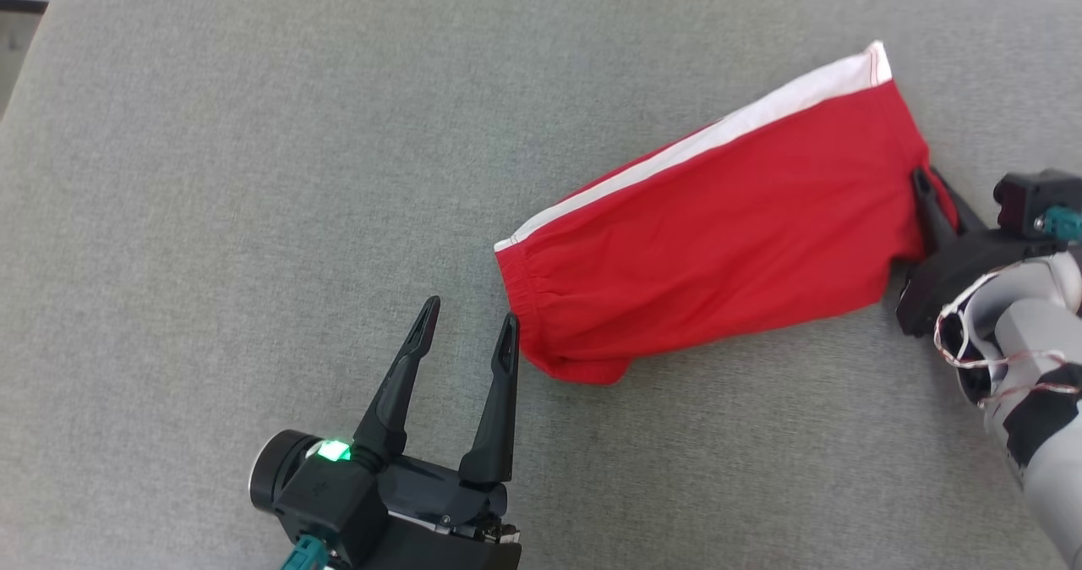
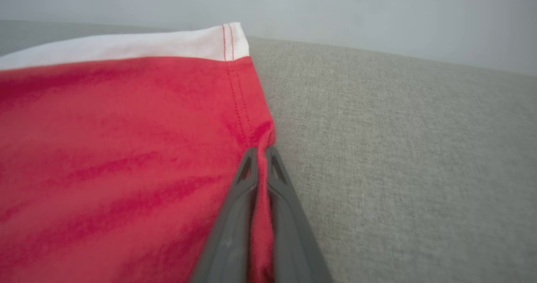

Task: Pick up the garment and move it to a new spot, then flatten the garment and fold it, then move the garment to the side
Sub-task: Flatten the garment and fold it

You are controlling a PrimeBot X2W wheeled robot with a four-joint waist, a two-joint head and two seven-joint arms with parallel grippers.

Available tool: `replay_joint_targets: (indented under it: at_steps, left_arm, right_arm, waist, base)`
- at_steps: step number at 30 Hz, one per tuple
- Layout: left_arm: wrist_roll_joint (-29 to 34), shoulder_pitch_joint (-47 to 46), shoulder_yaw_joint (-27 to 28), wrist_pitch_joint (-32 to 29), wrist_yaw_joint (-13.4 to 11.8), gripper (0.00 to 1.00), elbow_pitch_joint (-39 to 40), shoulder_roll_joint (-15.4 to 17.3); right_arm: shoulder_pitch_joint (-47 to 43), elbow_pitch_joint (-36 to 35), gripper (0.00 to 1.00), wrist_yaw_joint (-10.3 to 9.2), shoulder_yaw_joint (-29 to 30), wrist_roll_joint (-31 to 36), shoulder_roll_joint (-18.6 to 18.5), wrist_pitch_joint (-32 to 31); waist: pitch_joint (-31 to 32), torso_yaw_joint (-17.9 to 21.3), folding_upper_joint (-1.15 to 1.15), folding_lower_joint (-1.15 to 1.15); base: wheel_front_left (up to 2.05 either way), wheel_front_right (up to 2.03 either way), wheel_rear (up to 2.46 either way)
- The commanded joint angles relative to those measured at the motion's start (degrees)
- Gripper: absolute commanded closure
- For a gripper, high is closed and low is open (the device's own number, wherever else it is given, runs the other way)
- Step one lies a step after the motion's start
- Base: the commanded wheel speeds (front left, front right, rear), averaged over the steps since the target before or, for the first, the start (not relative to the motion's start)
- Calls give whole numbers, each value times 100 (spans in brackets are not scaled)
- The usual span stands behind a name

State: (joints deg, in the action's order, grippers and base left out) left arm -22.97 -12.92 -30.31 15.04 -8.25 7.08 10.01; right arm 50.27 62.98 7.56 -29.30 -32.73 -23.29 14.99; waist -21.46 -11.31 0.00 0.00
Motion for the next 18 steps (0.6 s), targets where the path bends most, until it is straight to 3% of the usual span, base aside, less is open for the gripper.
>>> replay_joint_targets:
  at_steps: [1, 18]
  left_arm:
    - [67, 86, 15, 14, -21, 0, -10, 16]
    - [3, 372, -69, -114, -108, 0, 31, 153]
  right_arm:
    - [-346, 72, 100, -15, -4, -70, -14, -27]
    - [-1591, -880, 100, -15, 824, -23, -577, 10]
  waist:
    - [104, 92, 0, 0]
    - [848, 767, 0, 0]
  base:
    - [0, 0, 0]
    - [0, 0, 0]
